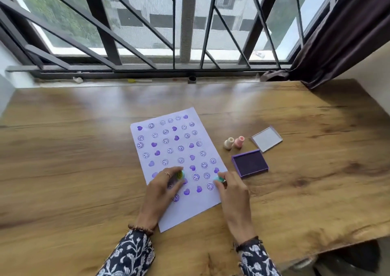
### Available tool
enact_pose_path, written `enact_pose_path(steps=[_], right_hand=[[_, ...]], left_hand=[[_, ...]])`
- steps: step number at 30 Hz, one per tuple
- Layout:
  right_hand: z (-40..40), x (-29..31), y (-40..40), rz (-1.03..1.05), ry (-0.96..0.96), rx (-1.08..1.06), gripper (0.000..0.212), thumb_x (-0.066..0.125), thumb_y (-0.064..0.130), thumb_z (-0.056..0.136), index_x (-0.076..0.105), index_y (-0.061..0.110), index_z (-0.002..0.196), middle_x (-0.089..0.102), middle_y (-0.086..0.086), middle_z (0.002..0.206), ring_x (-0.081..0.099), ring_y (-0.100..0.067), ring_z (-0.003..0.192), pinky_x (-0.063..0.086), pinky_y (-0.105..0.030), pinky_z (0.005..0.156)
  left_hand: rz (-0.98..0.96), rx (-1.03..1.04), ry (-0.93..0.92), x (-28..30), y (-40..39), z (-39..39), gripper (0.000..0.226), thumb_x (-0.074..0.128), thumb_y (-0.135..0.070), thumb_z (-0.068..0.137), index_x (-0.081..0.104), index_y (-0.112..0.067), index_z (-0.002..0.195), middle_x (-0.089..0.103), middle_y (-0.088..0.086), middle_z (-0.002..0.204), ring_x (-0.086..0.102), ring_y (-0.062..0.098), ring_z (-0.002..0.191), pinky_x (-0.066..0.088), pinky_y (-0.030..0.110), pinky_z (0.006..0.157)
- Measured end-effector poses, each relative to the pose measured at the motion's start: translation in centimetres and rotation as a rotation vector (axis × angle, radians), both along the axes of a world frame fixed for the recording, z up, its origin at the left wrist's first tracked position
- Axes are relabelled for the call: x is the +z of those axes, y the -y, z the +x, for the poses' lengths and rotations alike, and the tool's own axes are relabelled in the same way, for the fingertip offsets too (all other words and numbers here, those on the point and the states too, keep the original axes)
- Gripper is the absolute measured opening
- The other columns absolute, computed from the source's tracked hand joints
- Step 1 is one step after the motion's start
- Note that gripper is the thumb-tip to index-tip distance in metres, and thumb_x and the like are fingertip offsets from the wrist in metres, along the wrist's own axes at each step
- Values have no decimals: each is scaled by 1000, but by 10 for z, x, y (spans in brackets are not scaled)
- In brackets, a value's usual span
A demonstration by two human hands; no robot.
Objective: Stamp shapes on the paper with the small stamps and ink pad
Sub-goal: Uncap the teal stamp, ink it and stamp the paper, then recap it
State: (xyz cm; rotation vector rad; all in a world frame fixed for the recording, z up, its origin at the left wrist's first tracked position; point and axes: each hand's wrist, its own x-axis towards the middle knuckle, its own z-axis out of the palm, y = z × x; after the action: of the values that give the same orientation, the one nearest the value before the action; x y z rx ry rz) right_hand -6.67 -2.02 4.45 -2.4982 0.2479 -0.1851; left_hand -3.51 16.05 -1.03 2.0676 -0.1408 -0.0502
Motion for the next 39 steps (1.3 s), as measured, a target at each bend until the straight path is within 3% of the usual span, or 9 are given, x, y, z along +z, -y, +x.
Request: enact_pose_path(steps=[9, 13, 16, 20, 24, 29, 32, 34, 39], right_hand=[[6, -1, 8, -10, -59, 39, 13, 68, 14, 81, 61, 13, 92, 62, -1, 91, 60, -16, 77, 49, -27, 67], [11, 8, 28, 669, -100, -299, 9, 71, 12, 78, 68, 15, 86, 70, -3, 86, 65, -15, 75, 51, -21, 63], [10, 16, 42, 1237, -157, -438, 15, 61, 8, 85, 65, 3, 99, 67, -9, 89, 62, -17, 78, 57, -16, 62], [7, 28, 50, 1602, -259, -506, 14, 56, 10, 87, 66, 1, 90, 67, -9, 83, 61, -17, 77, 58, -18, 60], [5, 44, 46, 1598, -247, -365, 14, 61, 12, 77, 70, 7, 86, 74, -4, 76, 67, -12, 70, 58, -18, 63], [7, 69, 34, 1396, -182, -83, 27, 73, 21, 64, 71, 14, 90, 76, -6, 88, 69, -13, 79, 56, -18, 71], [10, 78, 33, 1200, -158, -30, 28, 76, 24, 61, 73, 19, 88, 77, -2, 84, 68, -11, 80, 54, -19, 76], [11, 81, 36, 1114, -132, 16, 19, 75, 11, 68, 74, 20, 84, 77, 1, 78, 68, -6, 75, 52, -13, 69], [15, 86, 46, 1079, -81, 86, 23, 72, -5, 70, 75, 15, 80, 78, 0, 78, 71, -8, 76, 50, -10, 65]], left_hand=[[-9, 3, 24, 3, 1, -2, 34, 71, -23, 78, 58, -34, 108, 63, -21, 99, 60, 1, 87, 46, 12, 79], [-4, -2, 28, 4, 0, -2, 35, 71, -23, 79, 57, -35, 108, 63, -22, 99, 60, 1, 89, 48, 18, 80], [-13, -1, 4, 6, 0, -1, 35, 71, -25, 79, 57, -37, 108, 62, -25, 99, 60, 0, 91, 47, 15, 81], [-49, 29, -30, 16, 0, 1, 35, 74, -20, 75, 59, -40, 101, 64, -20, 97, 60, 2, 91, 47, 17, 80], [-189, 95, -67, 43, 11, 5, 29, 76, -14, 72, 67, -29, 95, 65, -12, 99, 59, -2, 91, 45, 8, 78], [-645, 85, -307, 75, 43, -1, 22, 71, -1, 71, 73, -18, 85, 75, -4, 77, 66, 5, 74, 50, 10, 66], [-727, 52, -322, 86, 56, -3, 17, 72, -9, 68, 74, -17, 83, 75, -6, 76, 64, 6, 73, 51, 13, 67], [-745, 34, -319, 89, 61, -2, 24, 73, -25, 61, 74, -18, 84, 76, -5, 77, 65, 8, 75, 52, 14, 69], [-720, 4, -319, 97, 70, 0, 29, 73, -39, 55, 74, -23, 78, 74, -6, 70, 63, 8, 68, 52, 15, 69]])
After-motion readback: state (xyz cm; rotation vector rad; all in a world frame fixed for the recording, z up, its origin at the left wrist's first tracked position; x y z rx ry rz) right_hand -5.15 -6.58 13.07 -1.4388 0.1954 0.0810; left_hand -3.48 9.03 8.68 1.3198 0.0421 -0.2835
